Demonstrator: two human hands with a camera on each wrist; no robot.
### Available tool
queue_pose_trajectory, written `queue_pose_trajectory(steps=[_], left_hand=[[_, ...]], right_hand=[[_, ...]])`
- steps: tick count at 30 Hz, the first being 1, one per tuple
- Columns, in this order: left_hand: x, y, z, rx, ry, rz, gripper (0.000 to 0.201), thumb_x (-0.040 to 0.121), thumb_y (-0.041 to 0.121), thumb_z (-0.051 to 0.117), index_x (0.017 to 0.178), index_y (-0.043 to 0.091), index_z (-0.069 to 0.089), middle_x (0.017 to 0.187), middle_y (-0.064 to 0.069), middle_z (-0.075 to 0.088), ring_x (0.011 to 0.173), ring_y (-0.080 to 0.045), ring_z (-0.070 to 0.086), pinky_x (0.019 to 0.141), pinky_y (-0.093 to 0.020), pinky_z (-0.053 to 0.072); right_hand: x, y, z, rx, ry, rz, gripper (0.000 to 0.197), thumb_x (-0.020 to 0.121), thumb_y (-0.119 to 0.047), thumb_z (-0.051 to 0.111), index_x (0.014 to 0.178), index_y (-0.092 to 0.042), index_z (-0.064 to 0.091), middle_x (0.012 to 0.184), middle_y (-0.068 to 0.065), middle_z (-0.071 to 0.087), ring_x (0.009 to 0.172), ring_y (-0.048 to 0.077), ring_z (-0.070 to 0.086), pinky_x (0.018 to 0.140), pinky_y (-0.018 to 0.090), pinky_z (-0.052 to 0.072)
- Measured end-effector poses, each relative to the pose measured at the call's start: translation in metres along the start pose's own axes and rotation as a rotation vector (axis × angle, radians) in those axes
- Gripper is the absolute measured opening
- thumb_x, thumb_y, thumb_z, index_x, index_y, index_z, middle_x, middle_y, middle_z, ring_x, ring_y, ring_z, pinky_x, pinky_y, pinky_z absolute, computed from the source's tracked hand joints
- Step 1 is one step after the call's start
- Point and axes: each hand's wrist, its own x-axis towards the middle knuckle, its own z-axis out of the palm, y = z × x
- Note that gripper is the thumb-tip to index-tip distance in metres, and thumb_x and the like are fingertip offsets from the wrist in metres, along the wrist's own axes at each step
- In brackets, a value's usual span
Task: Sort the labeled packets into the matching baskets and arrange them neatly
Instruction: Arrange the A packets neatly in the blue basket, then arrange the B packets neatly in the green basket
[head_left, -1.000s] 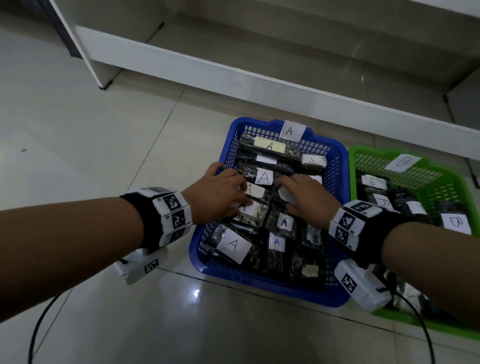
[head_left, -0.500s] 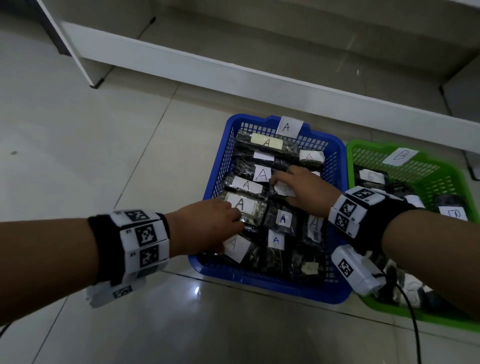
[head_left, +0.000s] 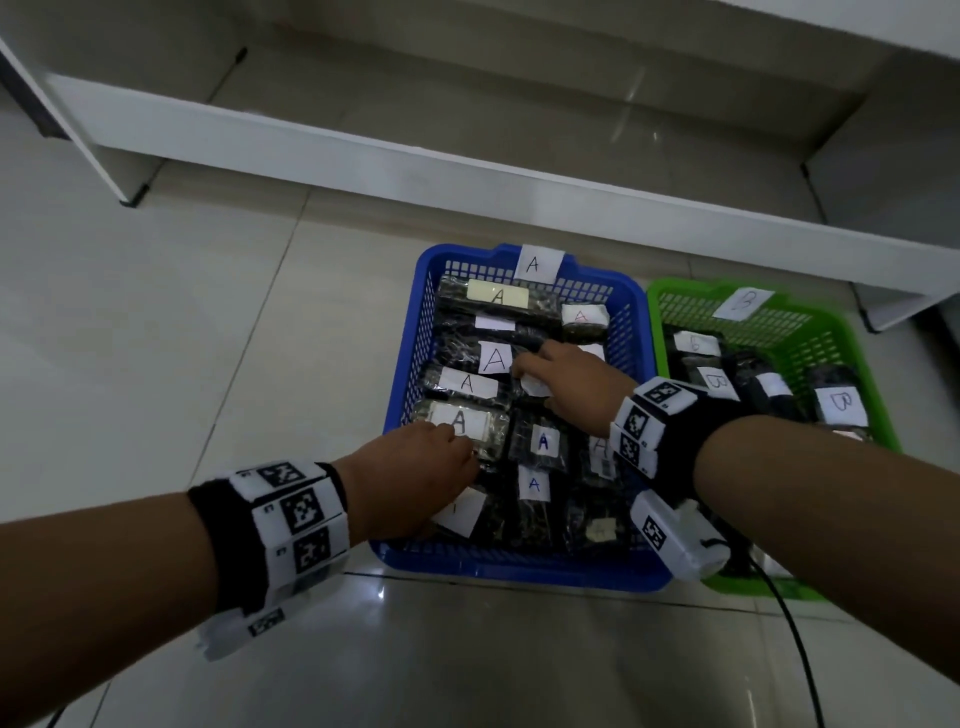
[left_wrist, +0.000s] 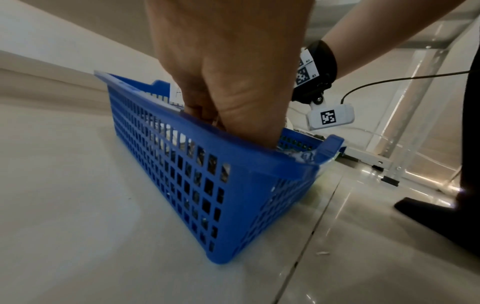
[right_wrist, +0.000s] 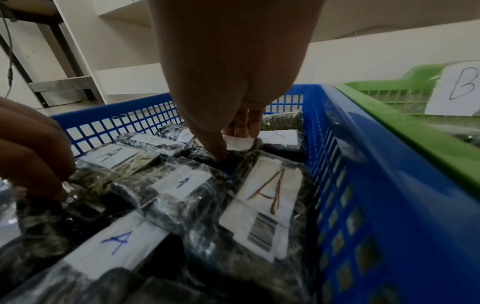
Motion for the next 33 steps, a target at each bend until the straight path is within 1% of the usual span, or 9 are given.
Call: queue_pose_trajectory(steps=[4, 7, 13, 18, 22, 24, 27, 30, 33], left_hand=[[0.000, 0.001, -0.001, -0.076, -0.030, -0.026, 0.053, 0.080, 0.039, 0.066, 0.123, 0.013, 0.050, 0.117, -0.007, 0.053, 0.101, -0.024, 0.052, 0.087, -0.037, 0.046], [-0.001, -0.003, -0.007, -0.163, 0.030, -0.064, 0.056, 0.077, 0.049, 0.064, 0.119, 0.015, 0.051, 0.113, -0.005, 0.054, 0.098, -0.022, 0.053, 0.083, -0.034, 0.045], [0.002, -0.007, -0.011, -0.123, -0.140, -0.090, 0.066, 0.078, 0.053, 0.064, 0.129, 0.015, 0.045, 0.121, -0.003, 0.048, 0.106, -0.021, 0.050, 0.088, -0.033, 0.044], [0.001, 0.002, -0.007, -0.080, -0.111, -0.064, 0.036, 0.090, 0.025, 0.055, 0.124, 0.013, 0.048, 0.113, -0.007, 0.056, 0.094, -0.025, 0.059, 0.078, -0.037, 0.050], [0.001, 0.003, -0.009, -0.095, -0.113, -0.058, 0.060, 0.090, 0.014, 0.051, 0.141, 0.031, 0.024, 0.109, -0.007, 0.056, 0.084, -0.026, 0.059, 0.070, -0.039, 0.053], [0.001, 0.004, -0.009, -0.049, -0.094, -0.061, 0.061, 0.088, 0.015, 0.054, 0.141, 0.033, 0.030, 0.115, -0.006, 0.054, 0.089, -0.026, 0.059, 0.072, -0.040, 0.053], [0.000, 0.010, -0.006, 0.122, 0.001, -0.030, 0.058, 0.069, 0.024, 0.073, 0.123, 0.032, 0.053, 0.107, -0.003, 0.057, 0.089, -0.022, 0.058, 0.067, -0.036, 0.053], [0.005, 0.018, -0.017, 0.169, 0.004, -0.075, 0.055, 0.064, 0.029, 0.075, 0.116, 0.034, 0.058, 0.122, -0.009, 0.053, 0.106, -0.030, 0.055, 0.079, -0.045, 0.052], [0.021, 0.019, -0.034, 0.028, -0.235, -0.135, 0.058, 0.080, 0.029, 0.065, 0.131, 0.039, 0.041, 0.143, -0.009, 0.026, 0.128, -0.035, 0.031, 0.097, -0.051, 0.042]], right_hand=[[0.002, -0.001, -0.003, -0.033, -0.018, 0.002, 0.036, 0.094, -0.010, 0.041, 0.129, -0.017, 0.041, 0.111, 0.016, 0.046, 0.094, 0.033, 0.049, 0.077, 0.040, 0.042], [0.009, -0.001, -0.004, -0.056, -0.029, -0.019, 0.031, 0.092, -0.009, 0.044, 0.122, -0.016, 0.043, 0.107, 0.015, 0.047, 0.092, 0.032, 0.049, 0.072, 0.037, 0.039], [0.009, 0.000, -0.007, -0.076, -0.035, -0.024, 0.029, 0.091, -0.010, 0.042, 0.120, -0.015, 0.044, 0.105, 0.015, 0.049, 0.090, 0.032, 0.050, 0.067, 0.034, 0.034], [0.004, 0.003, -0.010, -0.075, -0.046, -0.040, 0.036, 0.093, -0.011, 0.042, 0.128, -0.016, 0.042, 0.111, 0.017, 0.049, 0.093, 0.033, 0.051, 0.069, 0.035, 0.037], [0.004, 0.005, -0.008, -0.095, -0.082, -0.048, 0.047, 0.090, -0.024, 0.058, 0.132, -0.021, 0.038, 0.120, 0.014, 0.047, 0.100, 0.033, 0.051, 0.075, 0.037, 0.042], [0.005, 0.007, -0.009, -0.103, -0.098, -0.059, 0.050, 0.090, -0.029, 0.060, 0.134, -0.022, 0.037, 0.122, 0.013, 0.046, 0.102, 0.032, 0.051, 0.078, 0.038, 0.044], [0.003, 0.012, -0.010, -0.079, -0.128, -0.074, 0.053, 0.090, -0.036, 0.059, 0.136, -0.025, 0.036, 0.125, 0.013, 0.047, 0.106, 0.032, 0.051, 0.082, 0.038, 0.044], [-0.004, 0.017, -0.013, -0.061, -0.152, -0.092, 0.061, 0.090, -0.049, 0.052, 0.143, -0.030, 0.027, 0.133, 0.009, 0.046, 0.114, 0.030, 0.051, 0.088, 0.037, 0.041], [-0.015, 0.025, -0.018, -0.089, -0.111, -0.110, 0.066, 0.090, -0.056, 0.046, 0.146, -0.033, 0.019, 0.143, 0.005, 0.042, 0.125, 0.027, 0.046, 0.104, 0.044, 0.030]])
